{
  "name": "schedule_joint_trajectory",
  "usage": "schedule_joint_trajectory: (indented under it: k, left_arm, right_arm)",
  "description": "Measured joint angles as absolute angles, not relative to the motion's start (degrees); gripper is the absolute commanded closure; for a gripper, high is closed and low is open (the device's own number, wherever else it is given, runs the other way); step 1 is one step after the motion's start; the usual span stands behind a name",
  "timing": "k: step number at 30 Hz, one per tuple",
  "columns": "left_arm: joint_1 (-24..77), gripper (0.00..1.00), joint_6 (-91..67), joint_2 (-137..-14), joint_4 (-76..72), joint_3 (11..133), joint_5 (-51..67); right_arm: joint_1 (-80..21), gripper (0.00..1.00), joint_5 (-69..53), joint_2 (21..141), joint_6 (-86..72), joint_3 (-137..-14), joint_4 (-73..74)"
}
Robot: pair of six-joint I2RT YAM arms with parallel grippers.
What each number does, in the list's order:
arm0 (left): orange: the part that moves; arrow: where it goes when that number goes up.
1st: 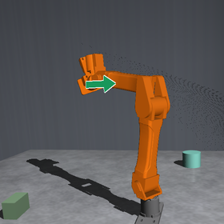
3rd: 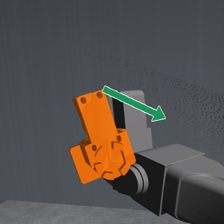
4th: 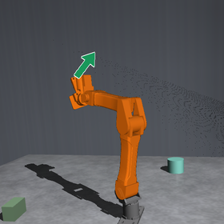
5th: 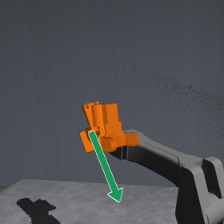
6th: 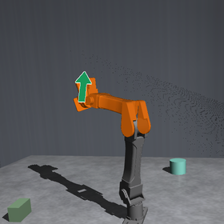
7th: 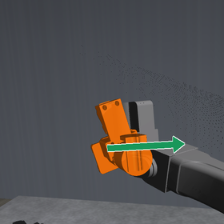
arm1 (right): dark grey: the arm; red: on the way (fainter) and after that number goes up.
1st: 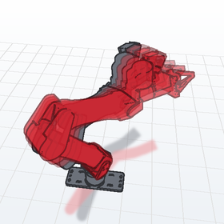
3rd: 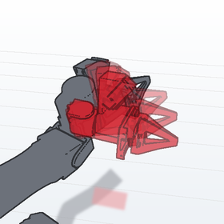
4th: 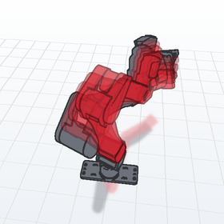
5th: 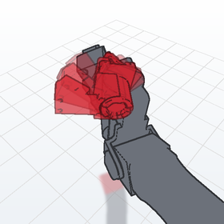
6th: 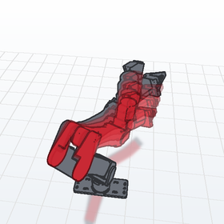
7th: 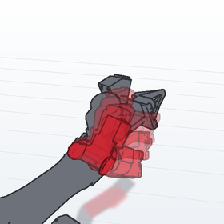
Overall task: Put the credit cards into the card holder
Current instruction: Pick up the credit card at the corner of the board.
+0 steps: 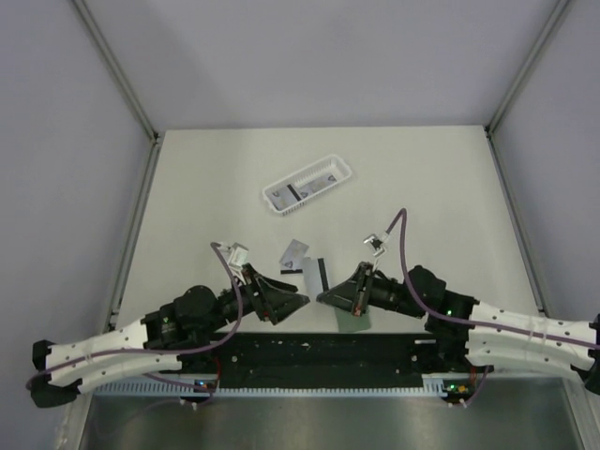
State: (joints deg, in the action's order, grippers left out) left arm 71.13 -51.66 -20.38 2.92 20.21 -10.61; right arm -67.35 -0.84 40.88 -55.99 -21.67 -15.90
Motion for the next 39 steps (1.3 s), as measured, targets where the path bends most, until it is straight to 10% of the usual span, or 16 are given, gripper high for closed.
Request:
schedule_joint_trajectory:
  k: [5,12,18,39]
  left_arm:
    - [71.16,0.24,-48.36,-22.57,-3.99,22.00,-8.29]
    - [71.13,1.00,-46.28,-24.16,-7.90,22.74,-7.27]
    - [71.22,1.00,-46.19,-24.36,-9.28,23.33,-5.85]
    - [71.18,1.00,-46.57,-29.54,-12.36,25.28,1.61]
  right_arm:
    - [-67.22,1.00,-10.66,43.72,-56.84,-21.67,-21.69]
    - [-67.22,0.87,-19.16,47.86,-59.24,-21.67,-30.68]
    - [-67.00,0.61,-17.85,45.56,-56.10,-22.94,-25.12]
    - [-66.98,0.73,-16.23,42.50,-47.48,-29.36,-13.58]
